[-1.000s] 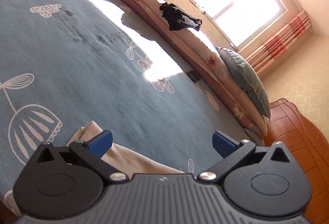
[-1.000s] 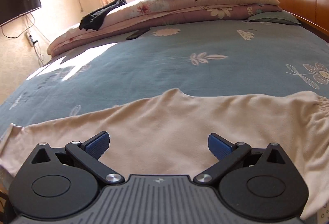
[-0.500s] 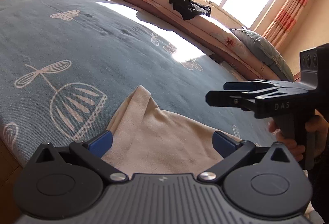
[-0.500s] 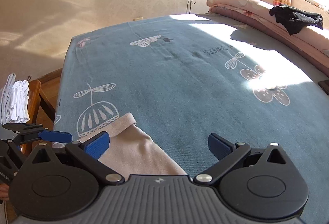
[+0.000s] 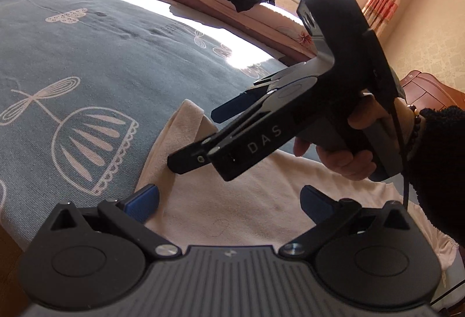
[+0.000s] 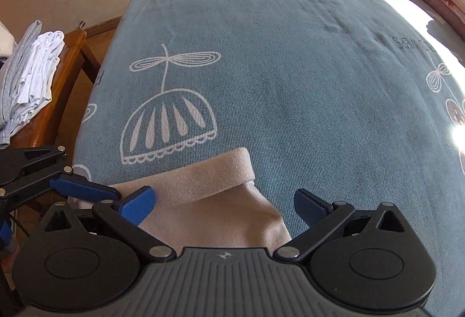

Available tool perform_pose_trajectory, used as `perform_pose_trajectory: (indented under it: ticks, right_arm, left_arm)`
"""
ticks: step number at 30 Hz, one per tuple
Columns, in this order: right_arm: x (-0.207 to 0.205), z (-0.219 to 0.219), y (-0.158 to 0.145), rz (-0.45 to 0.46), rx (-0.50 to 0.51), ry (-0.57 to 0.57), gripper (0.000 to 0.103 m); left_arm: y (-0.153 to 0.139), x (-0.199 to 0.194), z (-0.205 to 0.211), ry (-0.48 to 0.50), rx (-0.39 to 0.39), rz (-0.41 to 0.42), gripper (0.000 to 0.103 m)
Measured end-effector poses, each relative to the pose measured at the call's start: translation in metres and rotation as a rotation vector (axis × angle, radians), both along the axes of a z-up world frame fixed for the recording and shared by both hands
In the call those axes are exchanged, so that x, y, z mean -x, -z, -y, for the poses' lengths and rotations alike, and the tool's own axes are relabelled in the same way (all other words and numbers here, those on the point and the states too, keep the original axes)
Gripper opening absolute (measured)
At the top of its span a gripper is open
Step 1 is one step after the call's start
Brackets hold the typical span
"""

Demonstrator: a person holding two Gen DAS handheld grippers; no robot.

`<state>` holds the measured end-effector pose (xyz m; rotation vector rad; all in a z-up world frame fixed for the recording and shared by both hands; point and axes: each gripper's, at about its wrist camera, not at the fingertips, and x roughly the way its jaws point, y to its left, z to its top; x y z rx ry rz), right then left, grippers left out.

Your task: Fold clothes

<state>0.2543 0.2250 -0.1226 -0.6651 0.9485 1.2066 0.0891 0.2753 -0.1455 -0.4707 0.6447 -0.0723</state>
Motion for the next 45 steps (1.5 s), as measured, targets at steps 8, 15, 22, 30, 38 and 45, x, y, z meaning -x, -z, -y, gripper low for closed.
perform_pose_trajectory:
  ticks: [8, 15, 22, 30, 38, 45]
  right_arm:
    - [0.007, -0.005, 0.005, -0.01, 0.011, -0.021, 0.103]
    - [-0.008, -0.01, 0.012, -0.04, 0.016, -0.011, 0.103]
    - [-0.017, -0.011, 0.01, -0.012, 0.021, -0.026, 0.103]
    - [-0.032, -0.006, 0.012, -0.014, 0.003, 0.011, 0.103]
    - [-0.043, 0.002, 0.012, -0.024, -0.022, 0.046, 0.103]
    - [-0.042, 0.012, -0.004, 0.029, -0.042, 0.112, 0.103]
  left_arm:
    - [0.003, 0.0, -0.002, 0.008, 0.006, 0.005, 0.102]
    - [0.004, 0.001, -0.006, 0.003, 0.042, 0.013, 0.102]
    - [0.004, 0.001, -0.008, 0.005, 0.063, 0.013, 0.102]
    - [0.005, 0.001, -0.009, 0.008, 0.075, 0.016, 0.102]
    - [0.006, 0.003, -0.011, 0.011, 0.085, 0.021, 0.102]
    - [0.008, 0.005, -0.014, 0.009, 0.099, 0.024, 0.102]
